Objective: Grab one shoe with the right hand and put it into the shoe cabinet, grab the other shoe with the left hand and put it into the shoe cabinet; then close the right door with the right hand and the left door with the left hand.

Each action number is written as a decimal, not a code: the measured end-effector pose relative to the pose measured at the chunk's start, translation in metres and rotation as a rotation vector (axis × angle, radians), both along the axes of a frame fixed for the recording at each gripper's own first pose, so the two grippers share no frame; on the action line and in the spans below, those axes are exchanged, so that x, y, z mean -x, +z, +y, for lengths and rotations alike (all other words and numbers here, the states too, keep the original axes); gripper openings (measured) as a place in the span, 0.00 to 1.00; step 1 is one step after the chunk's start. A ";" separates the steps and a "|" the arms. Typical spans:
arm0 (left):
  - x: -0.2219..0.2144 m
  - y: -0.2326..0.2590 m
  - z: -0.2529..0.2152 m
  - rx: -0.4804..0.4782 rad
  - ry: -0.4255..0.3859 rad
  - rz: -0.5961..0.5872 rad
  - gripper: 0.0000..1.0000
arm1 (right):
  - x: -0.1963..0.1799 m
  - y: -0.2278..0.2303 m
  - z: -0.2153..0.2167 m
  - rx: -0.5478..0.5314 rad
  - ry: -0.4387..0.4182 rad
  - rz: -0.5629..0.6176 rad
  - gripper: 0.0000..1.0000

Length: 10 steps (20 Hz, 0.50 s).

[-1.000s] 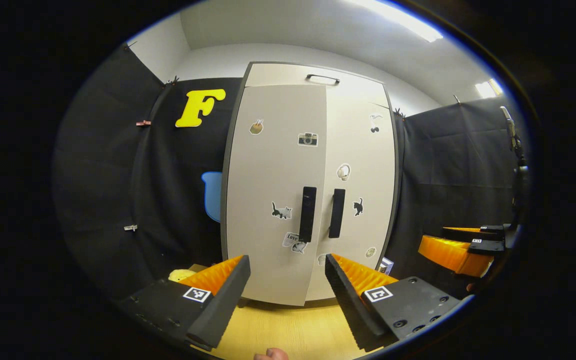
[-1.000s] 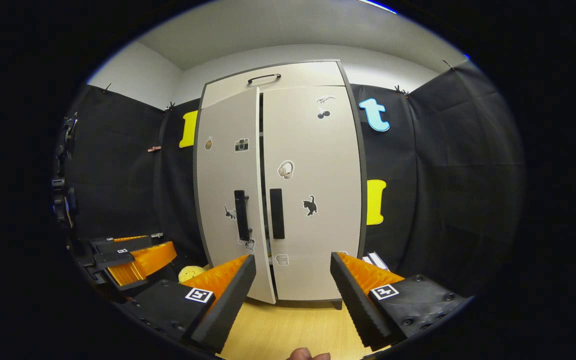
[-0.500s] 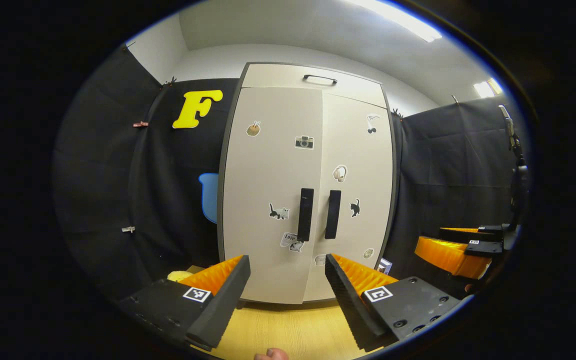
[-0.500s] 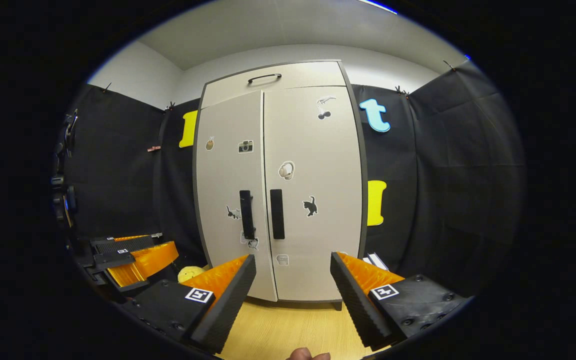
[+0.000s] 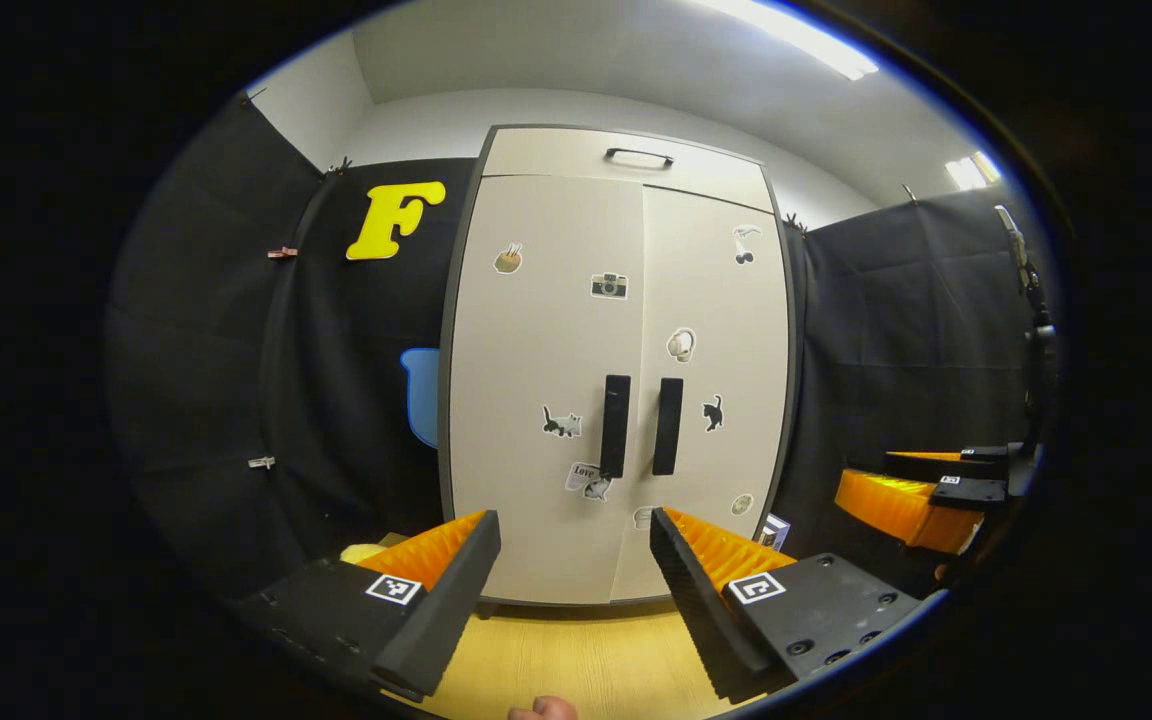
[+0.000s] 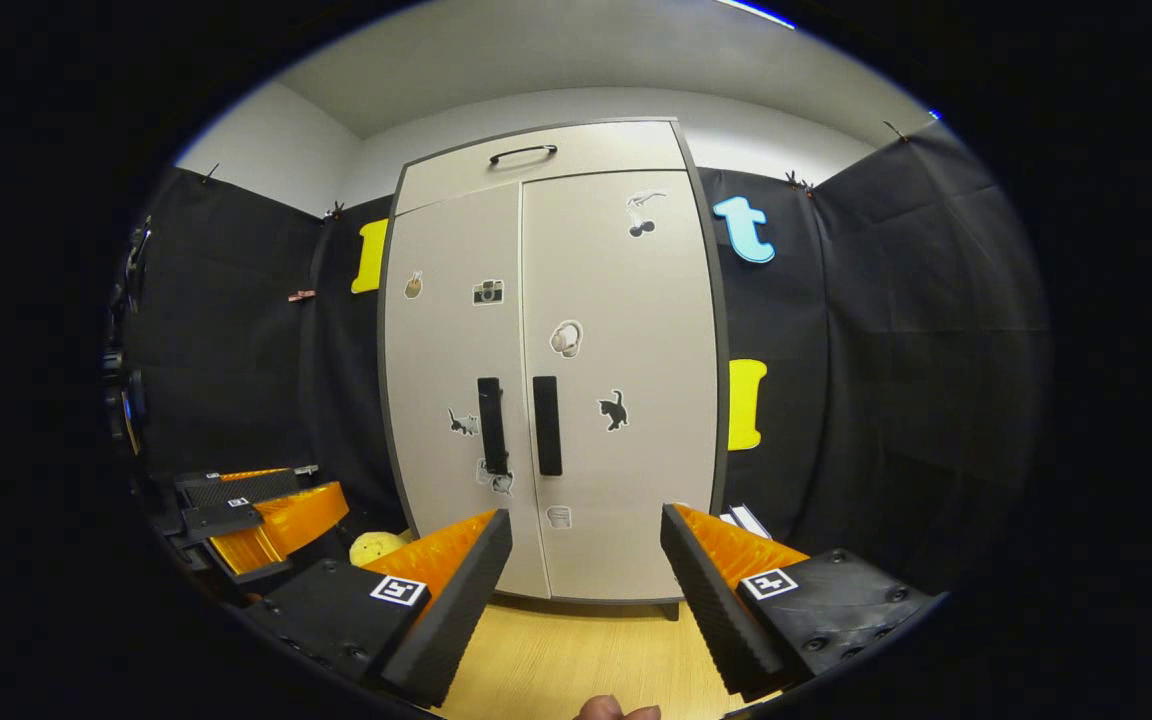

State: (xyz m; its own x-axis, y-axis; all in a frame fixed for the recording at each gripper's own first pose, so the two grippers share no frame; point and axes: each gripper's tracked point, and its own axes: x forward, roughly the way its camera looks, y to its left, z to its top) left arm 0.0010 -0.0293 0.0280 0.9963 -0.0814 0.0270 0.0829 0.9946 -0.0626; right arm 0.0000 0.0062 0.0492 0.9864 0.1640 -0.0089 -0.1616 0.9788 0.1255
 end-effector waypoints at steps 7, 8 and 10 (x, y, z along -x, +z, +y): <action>0.000 0.002 0.002 -0.040 0.029 -0.016 0.95 | 0.000 0.000 -0.005 0.034 -0.039 -0.009 0.98; 0.000 0.001 0.001 -0.044 0.028 -0.017 0.95 | 0.000 0.000 -0.006 0.040 -0.040 -0.011 0.98; -0.001 0.002 0.001 -0.052 0.025 -0.018 0.95 | 0.001 0.001 -0.006 0.053 -0.040 -0.015 0.98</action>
